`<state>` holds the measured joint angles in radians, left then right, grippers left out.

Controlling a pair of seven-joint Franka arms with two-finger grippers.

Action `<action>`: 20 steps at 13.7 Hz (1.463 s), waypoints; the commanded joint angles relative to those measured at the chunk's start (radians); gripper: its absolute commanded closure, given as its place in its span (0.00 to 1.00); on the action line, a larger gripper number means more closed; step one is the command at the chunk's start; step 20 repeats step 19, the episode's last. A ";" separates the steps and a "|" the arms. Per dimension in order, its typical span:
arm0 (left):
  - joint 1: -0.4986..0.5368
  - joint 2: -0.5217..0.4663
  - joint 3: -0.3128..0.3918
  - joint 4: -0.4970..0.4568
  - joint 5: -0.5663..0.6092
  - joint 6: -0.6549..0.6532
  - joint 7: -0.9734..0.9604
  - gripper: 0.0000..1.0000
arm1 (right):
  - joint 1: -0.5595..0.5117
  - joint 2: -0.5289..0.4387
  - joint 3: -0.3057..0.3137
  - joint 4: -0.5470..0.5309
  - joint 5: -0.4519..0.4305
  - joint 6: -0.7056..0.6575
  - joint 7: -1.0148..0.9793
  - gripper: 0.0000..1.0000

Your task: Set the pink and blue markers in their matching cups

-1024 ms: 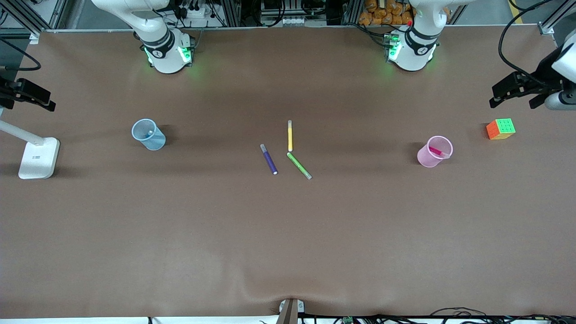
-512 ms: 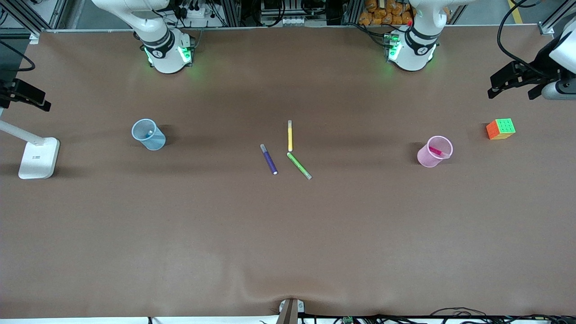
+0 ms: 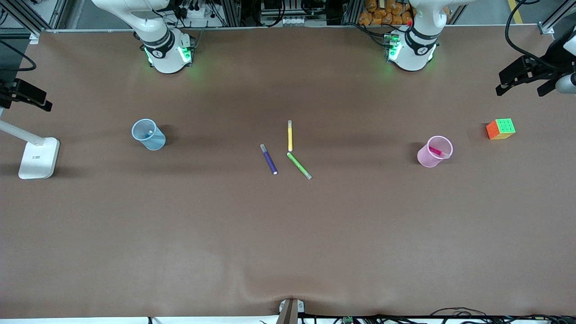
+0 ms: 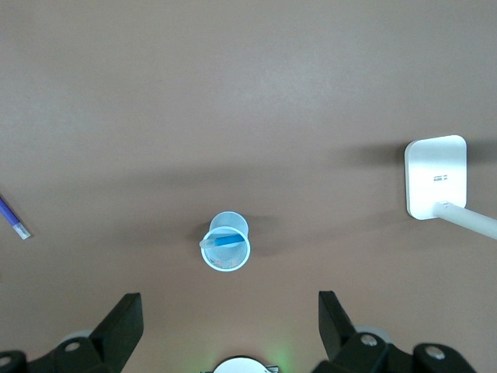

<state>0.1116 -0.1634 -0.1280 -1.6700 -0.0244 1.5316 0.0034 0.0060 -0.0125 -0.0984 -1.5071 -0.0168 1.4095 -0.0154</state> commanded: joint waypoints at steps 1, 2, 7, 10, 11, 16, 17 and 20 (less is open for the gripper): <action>0.005 0.019 -0.005 0.052 0.020 -0.059 -0.006 0.00 | -0.004 -0.024 0.008 -0.021 0.014 0.009 -0.003 0.00; 0.005 0.019 -0.007 0.052 0.020 -0.059 -0.006 0.00 | -0.001 -0.024 0.008 -0.019 0.014 0.011 -0.005 0.00; 0.005 0.021 -0.009 0.050 0.020 -0.062 -0.006 0.00 | 0.005 -0.024 0.009 -0.019 0.014 0.009 -0.005 0.00; 0.005 0.021 -0.005 0.052 0.032 -0.077 -0.008 0.00 | 0.003 -0.024 0.009 -0.021 0.014 0.008 -0.015 0.00; 0.005 0.021 -0.005 0.050 0.038 -0.083 -0.010 0.00 | 0.003 -0.024 0.009 -0.021 0.014 0.009 -0.023 0.00; 0.008 0.021 -0.001 0.052 0.040 -0.105 -0.051 0.00 | 0.006 -0.026 0.009 -0.019 0.014 0.009 -0.028 0.00; 0.008 0.021 -0.001 0.052 0.040 -0.106 -0.063 0.00 | 0.008 -0.026 0.009 -0.019 0.014 0.011 -0.028 0.00; 0.008 0.021 -0.001 0.052 0.040 -0.107 -0.065 0.00 | 0.006 -0.026 0.011 -0.019 0.015 0.009 -0.028 0.00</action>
